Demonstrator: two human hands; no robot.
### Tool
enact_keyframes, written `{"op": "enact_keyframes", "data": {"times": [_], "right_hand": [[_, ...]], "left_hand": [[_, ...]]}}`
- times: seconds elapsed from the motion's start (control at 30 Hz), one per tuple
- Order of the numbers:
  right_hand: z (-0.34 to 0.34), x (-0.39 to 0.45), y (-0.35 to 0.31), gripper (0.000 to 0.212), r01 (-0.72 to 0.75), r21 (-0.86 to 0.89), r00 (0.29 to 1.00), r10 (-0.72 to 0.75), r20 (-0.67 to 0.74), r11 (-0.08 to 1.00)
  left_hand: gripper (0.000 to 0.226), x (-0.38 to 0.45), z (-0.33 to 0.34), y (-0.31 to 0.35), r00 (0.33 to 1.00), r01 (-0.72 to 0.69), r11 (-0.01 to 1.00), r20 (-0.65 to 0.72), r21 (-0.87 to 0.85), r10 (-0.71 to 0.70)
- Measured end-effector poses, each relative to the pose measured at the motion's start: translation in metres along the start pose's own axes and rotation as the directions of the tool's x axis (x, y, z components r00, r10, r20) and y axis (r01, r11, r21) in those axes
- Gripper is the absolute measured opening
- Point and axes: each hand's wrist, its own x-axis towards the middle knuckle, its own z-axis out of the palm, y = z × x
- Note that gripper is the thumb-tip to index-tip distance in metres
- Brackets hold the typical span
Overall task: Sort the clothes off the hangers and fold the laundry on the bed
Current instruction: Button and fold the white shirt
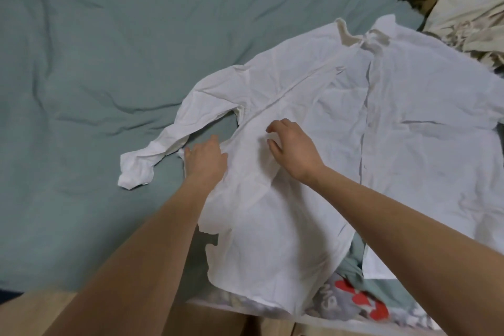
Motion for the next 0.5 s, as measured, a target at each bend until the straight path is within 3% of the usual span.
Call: {"op": "enact_keyframes", "data": {"times": [0.07, 0.13, 0.23, 0.27, 0.4, 0.5], "right_hand": [[0.005, 0.014, -0.01, 0.033, -0.08, 0.092, 0.997, 0.081, -0.002, 0.992], [0.006, 0.027, -0.021, 0.041, -0.288, 0.339, 0.954, 0.298, 0.024, 0.896], [-0.003, 0.036, -0.031, 0.029, -0.485, 0.73, 0.82, 0.541, 0.187, 0.482], [-0.009, 0.034, -0.03, 0.022, -0.492, 0.757, 0.799, 0.568, 0.197, 0.431], [-0.038, 0.005, -0.01, 0.013, -0.49, 0.735, 0.783, 0.607, 0.136, 0.468], [-0.061, -0.032, 0.021, 0.016, -0.516, 0.728, 0.751, 0.646, 0.132, 0.452]], "left_hand": [[0.03, 0.0, -0.008, -0.006, 0.994, -0.085, 0.991, -0.081, -0.104, 0.076], [0.024, -0.01, -0.018, -0.006, 0.966, -0.222, 0.964, -0.17, -0.148, 0.196], [0.025, -0.036, -0.031, 0.003, 0.867, -0.468, 0.87, -0.269, -0.153, 0.419], [0.026, -0.045, -0.034, 0.008, 0.826, -0.54, 0.829, -0.282, -0.143, 0.489], [0.026, -0.073, -0.039, 0.039, 0.703, -0.702, 0.7, -0.283, -0.131, 0.652], [0.029, -0.093, -0.04, 0.076, 0.676, -0.726, 0.655, -0.047, -0.209, 0.735]]}}
